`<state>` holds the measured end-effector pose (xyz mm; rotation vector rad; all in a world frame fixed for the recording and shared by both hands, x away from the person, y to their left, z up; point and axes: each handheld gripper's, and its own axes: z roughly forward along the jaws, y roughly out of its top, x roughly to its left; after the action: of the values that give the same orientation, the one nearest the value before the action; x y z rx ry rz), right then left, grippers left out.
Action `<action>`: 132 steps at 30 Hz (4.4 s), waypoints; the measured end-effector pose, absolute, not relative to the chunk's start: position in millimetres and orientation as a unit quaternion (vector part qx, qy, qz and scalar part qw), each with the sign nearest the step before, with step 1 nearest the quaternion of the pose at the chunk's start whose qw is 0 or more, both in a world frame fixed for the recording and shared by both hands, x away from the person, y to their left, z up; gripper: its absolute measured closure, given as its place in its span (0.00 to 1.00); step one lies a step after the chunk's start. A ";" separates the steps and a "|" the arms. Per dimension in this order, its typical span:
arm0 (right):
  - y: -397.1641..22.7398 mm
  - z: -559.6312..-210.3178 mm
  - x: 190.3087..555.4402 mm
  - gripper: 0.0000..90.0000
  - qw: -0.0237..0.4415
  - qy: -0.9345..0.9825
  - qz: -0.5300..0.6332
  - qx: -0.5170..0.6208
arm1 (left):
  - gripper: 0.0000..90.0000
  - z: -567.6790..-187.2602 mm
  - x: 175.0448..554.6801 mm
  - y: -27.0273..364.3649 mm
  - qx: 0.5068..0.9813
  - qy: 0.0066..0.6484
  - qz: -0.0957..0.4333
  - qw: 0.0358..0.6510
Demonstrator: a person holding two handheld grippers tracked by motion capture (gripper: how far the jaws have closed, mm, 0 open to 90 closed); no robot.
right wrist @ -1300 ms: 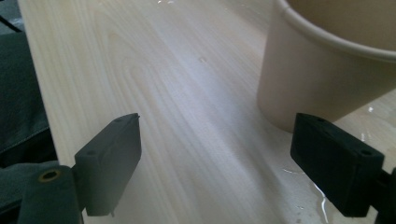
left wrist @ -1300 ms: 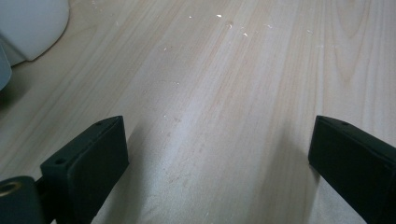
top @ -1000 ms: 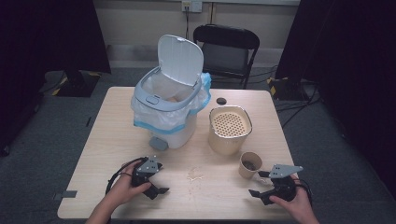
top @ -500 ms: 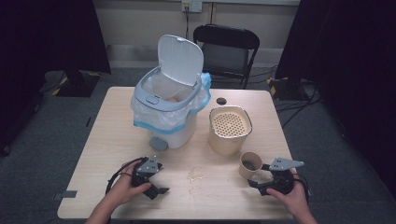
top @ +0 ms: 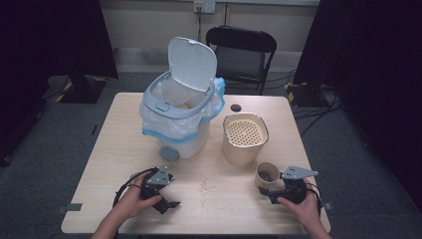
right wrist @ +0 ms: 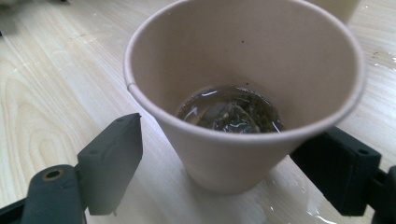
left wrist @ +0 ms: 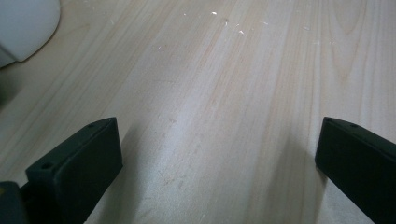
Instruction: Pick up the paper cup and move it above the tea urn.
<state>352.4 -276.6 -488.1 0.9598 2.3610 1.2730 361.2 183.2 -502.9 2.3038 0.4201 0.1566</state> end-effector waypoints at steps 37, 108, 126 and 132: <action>-271.9 -493.8 358.2 0.27 0.180 0.776 0.509 0.326 | 0.00 -502.9 361.3 183.1 0.905 0.165 0.061 0.387; -314.1 -440.2 469.6 0.30 0.234 0.776 0.458 0.365 | 0.00 -503.1 361.0 182.8 0.904 0.167 0.064 0.388; -312.4 -419.2 499.6 0.30 0.243 0.772 0.460 0.365 | 0.00 -503.1 361.1 182.8 0.905 0.166 0.063 0.387; -314.6 -412.5 507.1 0.30 0.247 0.769 0.460 0.368 | 0.00 -503.0 361.2 182.9 0.905 0.165 0.063 0.387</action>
<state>507.1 -314.6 -412.5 1.0037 2.0974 1.2544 361.2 182.9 -503.0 2.3034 0.4206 0.1614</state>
